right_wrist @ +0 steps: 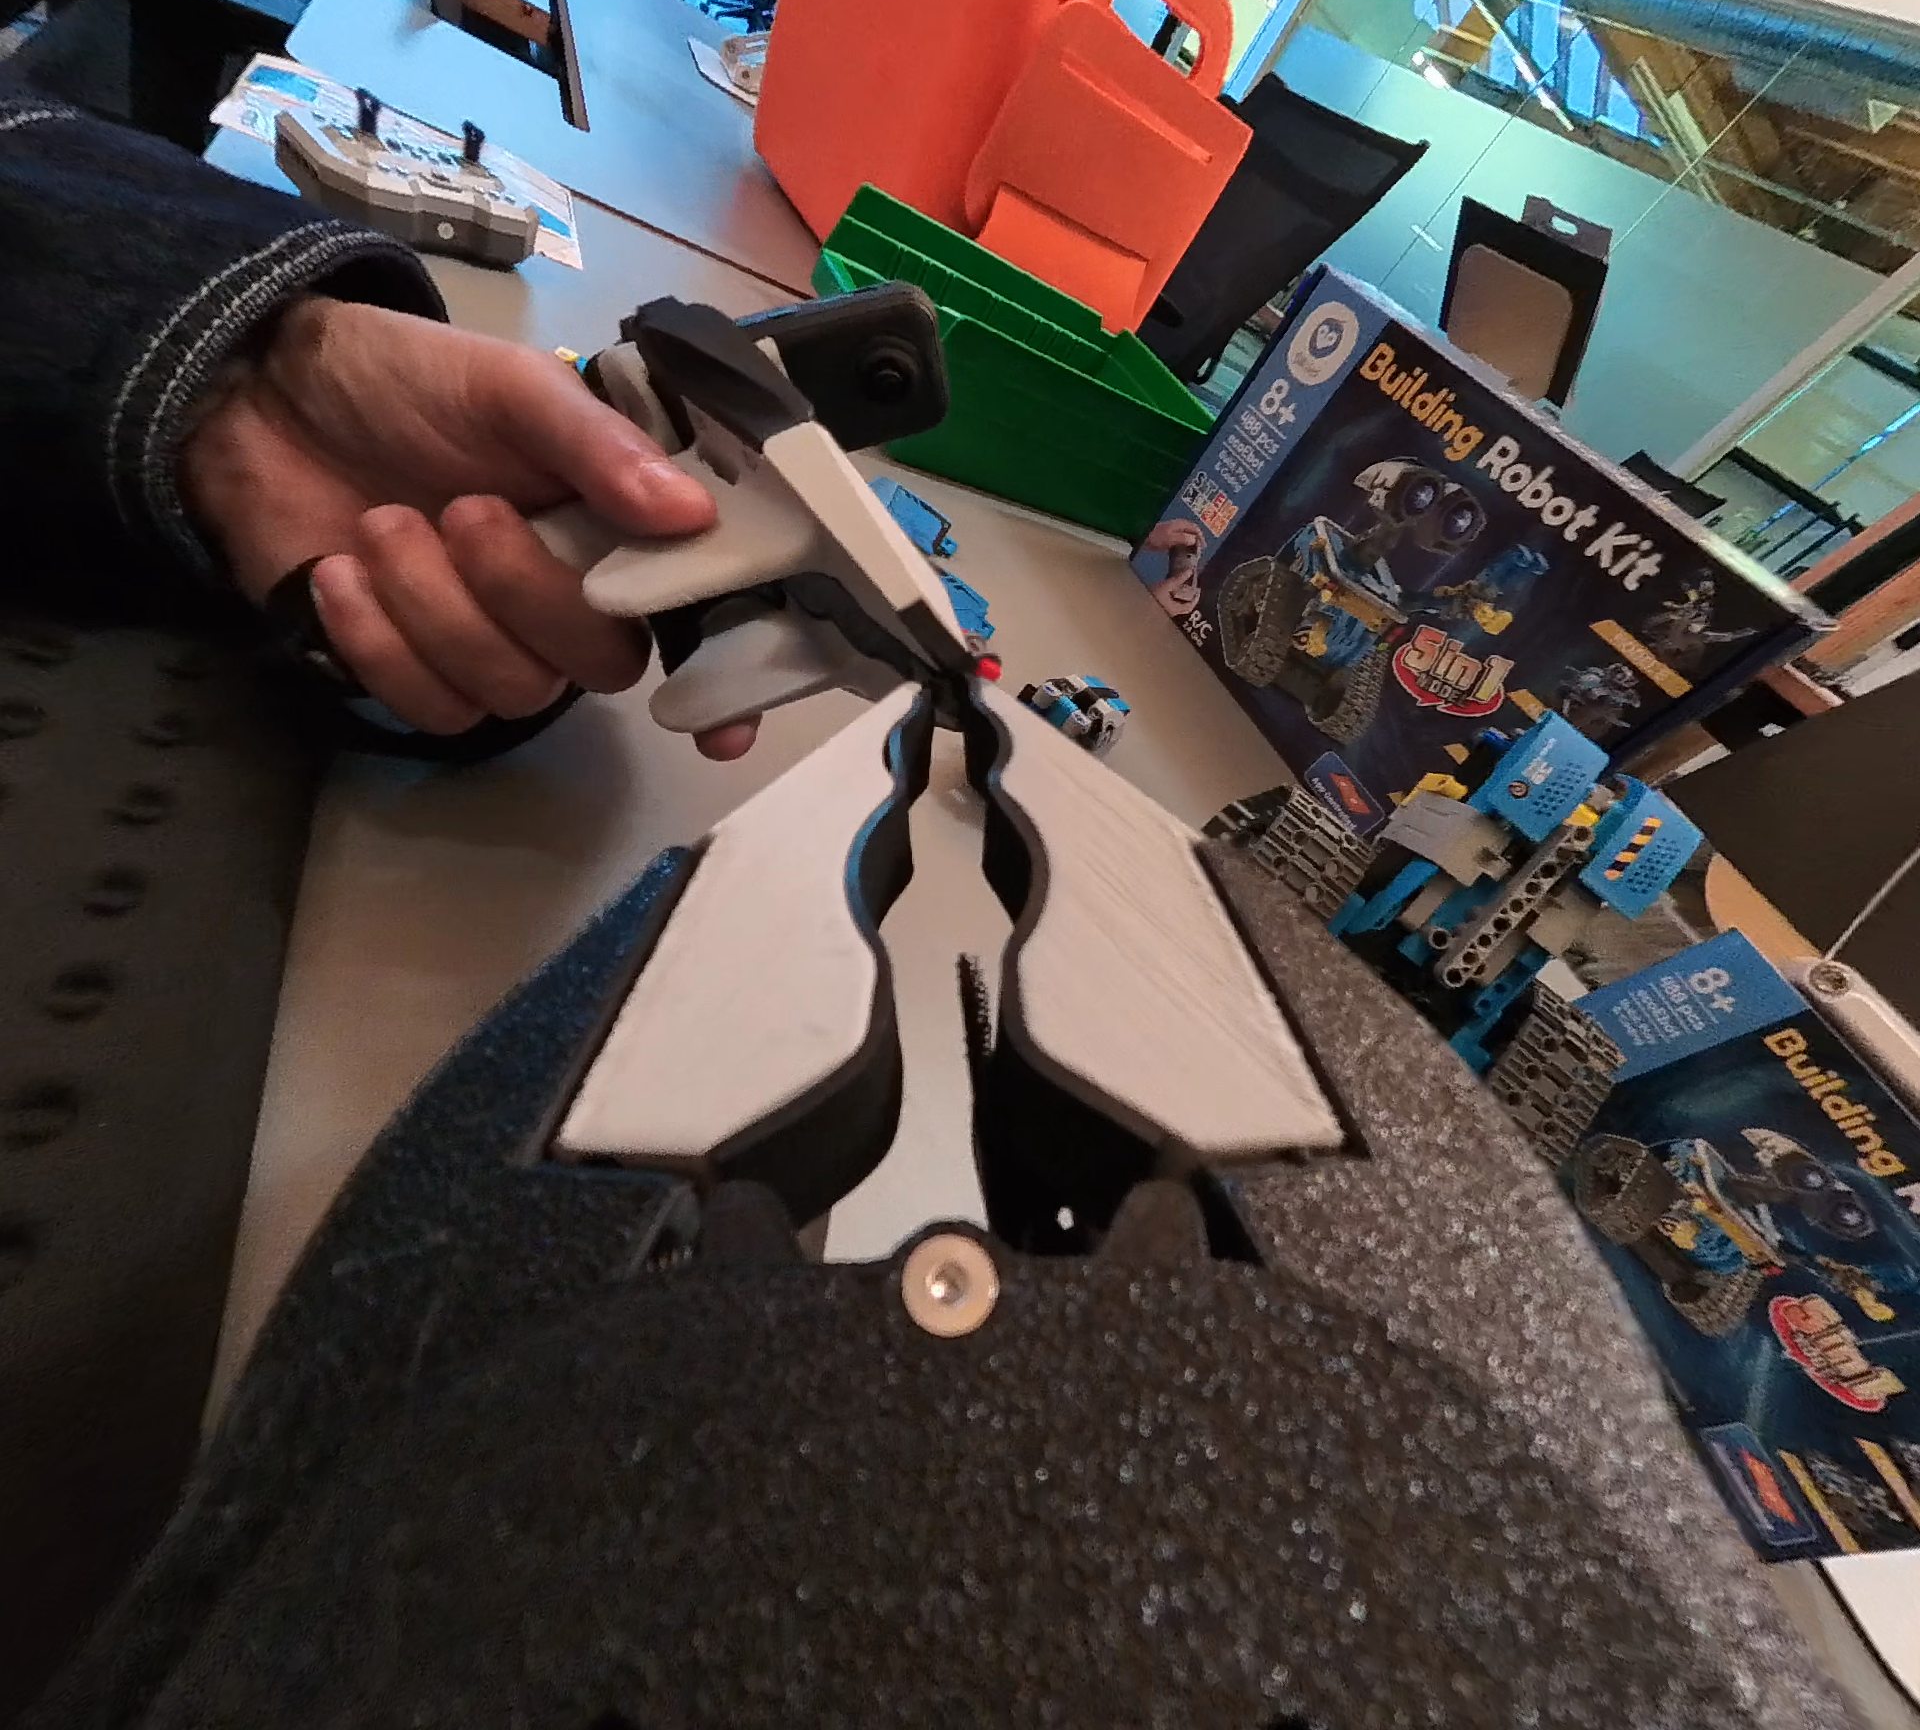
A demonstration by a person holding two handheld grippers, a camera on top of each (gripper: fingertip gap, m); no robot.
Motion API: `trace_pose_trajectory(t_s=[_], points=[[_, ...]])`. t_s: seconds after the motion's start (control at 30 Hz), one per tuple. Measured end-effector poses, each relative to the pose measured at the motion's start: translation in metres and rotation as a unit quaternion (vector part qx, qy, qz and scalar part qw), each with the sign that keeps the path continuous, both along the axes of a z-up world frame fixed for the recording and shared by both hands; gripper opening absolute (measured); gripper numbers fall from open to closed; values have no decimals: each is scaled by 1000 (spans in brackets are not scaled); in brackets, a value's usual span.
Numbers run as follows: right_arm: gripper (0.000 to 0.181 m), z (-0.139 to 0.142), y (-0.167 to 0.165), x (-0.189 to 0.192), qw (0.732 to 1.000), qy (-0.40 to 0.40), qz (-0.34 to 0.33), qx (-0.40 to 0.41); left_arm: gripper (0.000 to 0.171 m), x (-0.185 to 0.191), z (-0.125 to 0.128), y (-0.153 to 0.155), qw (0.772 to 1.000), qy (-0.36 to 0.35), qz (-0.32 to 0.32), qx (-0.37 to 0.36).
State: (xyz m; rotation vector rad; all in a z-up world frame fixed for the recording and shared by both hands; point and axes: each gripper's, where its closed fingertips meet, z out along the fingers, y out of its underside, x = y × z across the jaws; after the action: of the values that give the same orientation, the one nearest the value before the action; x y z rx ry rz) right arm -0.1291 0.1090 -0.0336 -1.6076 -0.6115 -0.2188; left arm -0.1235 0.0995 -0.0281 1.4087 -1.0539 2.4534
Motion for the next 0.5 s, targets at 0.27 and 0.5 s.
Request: trace_pose_trajectory(t_s=[0.27, 0.5], points=[[3, 0, -1, 3, 999, 29, 6, -11, 10, -1, 1, 3, 1000, -2, 0, -3], [3, -1, -4, -2, 1000, 16, 21, -12, 6, -2, 1, 3, 1000, -5, 2, 9]])
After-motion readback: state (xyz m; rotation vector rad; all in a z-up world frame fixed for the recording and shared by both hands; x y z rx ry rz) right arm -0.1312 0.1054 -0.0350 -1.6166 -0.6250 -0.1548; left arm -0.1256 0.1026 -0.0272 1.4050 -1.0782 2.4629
